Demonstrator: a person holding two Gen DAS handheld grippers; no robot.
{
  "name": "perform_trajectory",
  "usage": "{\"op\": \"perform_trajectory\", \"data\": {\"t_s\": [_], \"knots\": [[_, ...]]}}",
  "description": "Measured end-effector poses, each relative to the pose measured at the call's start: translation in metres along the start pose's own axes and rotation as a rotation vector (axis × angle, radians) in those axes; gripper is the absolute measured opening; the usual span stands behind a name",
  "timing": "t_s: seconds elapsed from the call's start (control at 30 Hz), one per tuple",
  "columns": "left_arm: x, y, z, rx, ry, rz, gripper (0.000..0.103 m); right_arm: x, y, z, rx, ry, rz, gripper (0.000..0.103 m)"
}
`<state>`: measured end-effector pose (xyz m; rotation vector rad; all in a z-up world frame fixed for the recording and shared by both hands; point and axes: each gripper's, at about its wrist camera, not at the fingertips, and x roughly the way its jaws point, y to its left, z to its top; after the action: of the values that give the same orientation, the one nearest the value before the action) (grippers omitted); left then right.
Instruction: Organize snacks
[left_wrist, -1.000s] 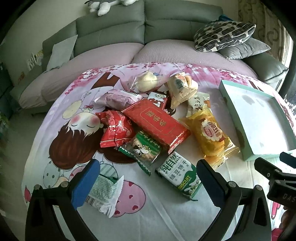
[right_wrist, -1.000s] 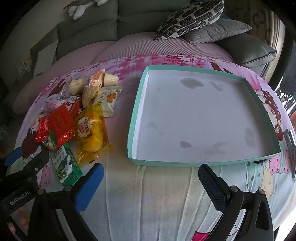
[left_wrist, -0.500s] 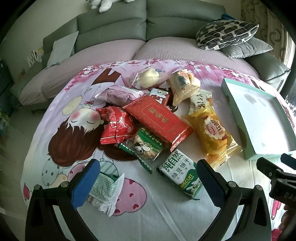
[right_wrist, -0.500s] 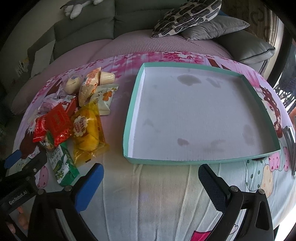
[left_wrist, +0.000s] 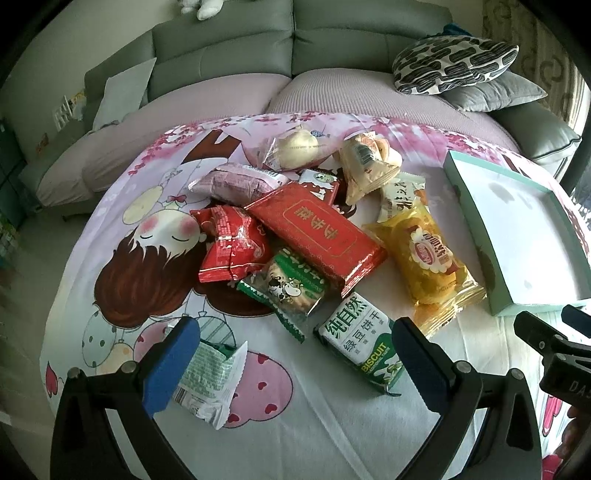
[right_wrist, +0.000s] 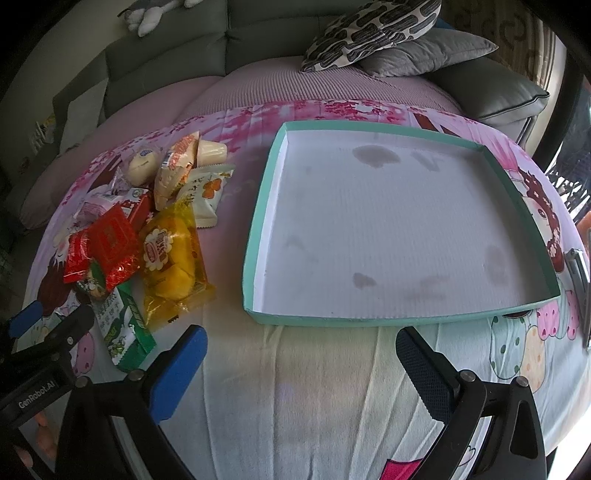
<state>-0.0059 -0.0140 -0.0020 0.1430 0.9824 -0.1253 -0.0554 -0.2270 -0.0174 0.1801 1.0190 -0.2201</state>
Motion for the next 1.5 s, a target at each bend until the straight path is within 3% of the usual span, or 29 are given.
{"op": "perform_trajectory", "data": {"t_s": [0.97, 1.1, 1.27, 1.5], "knots": [[0.004, 0.008, -0.002, -0.036, 0.039, -0.017, 0.103, 0.001, 0.001, -0.001, -0.013, 0.005, 0.006, 0.103], [0.002, 0.027, -0.011, -0.072, 0.067, -0.011, 0.103, -0.007, 0.011, 0.001, -0.043, -0.037, 0.073, 0.103], [0.010, 0.056, -0.030, -0.094, 0.130, 0.062, 0.103, -0.010, 0.035, 0.000, -0.118, -0.057, 0.136, 0.103], [0.018, 0.081, -0.039, -0.139, 0.152, 0.049, 0.103, -0.010, 0.079, 0.000, -0.275, -0.082, 0.231, 0.098]]}}
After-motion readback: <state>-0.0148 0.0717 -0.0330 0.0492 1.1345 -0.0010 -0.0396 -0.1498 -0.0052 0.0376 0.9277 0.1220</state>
